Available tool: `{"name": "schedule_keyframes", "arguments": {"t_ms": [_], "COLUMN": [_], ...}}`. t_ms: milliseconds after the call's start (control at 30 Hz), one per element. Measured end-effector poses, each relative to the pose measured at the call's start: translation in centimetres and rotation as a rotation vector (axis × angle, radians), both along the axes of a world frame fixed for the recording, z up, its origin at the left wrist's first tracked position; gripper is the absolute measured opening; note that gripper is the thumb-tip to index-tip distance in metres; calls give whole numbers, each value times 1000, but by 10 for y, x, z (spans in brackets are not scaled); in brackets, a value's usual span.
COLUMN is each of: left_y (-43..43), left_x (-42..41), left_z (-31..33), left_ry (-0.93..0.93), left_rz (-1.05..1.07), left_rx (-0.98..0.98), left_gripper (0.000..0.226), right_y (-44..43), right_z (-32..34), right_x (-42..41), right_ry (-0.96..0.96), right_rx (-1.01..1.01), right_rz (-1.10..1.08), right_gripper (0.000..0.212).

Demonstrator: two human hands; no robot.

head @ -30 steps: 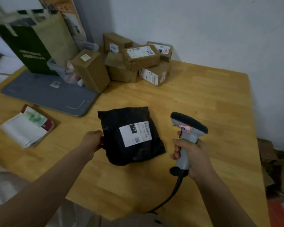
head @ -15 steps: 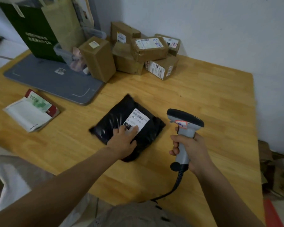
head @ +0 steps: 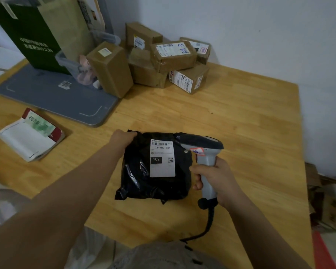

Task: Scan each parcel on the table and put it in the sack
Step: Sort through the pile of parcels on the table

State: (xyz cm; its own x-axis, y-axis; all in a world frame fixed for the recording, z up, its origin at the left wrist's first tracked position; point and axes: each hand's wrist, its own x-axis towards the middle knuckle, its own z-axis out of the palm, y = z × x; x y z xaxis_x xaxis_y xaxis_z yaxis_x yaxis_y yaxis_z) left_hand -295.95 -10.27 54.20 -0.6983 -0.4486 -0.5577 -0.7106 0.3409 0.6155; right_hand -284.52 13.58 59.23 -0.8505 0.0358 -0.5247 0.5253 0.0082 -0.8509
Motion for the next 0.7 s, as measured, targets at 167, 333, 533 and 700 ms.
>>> {"name": "schedule_keyframes", "arguments": {"t_ms": [167, 333, 533, 700], "left_y": [-15, -11, -22, -27], "left_x": [1, 2, 17, 25], "left_z": [-8, 25, 65, 78], "left_ry": [-68, 164, 455, 588], "left_rz": [183, 139, 176, 247], "left_rx": [252, 340, 366, 351], "left_gripper": [54, 23, 2, 4], "right_y": [-3, -9, -21, -31], "right_z": [4, 11, 25, 35], "right_x": [0, 4, 16, 26], "right_ry": [10, 35, 105, 170], "right_rx": [15, 12, -33, -19], "right_rz": [34, 35, 29, 33], "right_gripper": [14, 12, 11, 17]}}
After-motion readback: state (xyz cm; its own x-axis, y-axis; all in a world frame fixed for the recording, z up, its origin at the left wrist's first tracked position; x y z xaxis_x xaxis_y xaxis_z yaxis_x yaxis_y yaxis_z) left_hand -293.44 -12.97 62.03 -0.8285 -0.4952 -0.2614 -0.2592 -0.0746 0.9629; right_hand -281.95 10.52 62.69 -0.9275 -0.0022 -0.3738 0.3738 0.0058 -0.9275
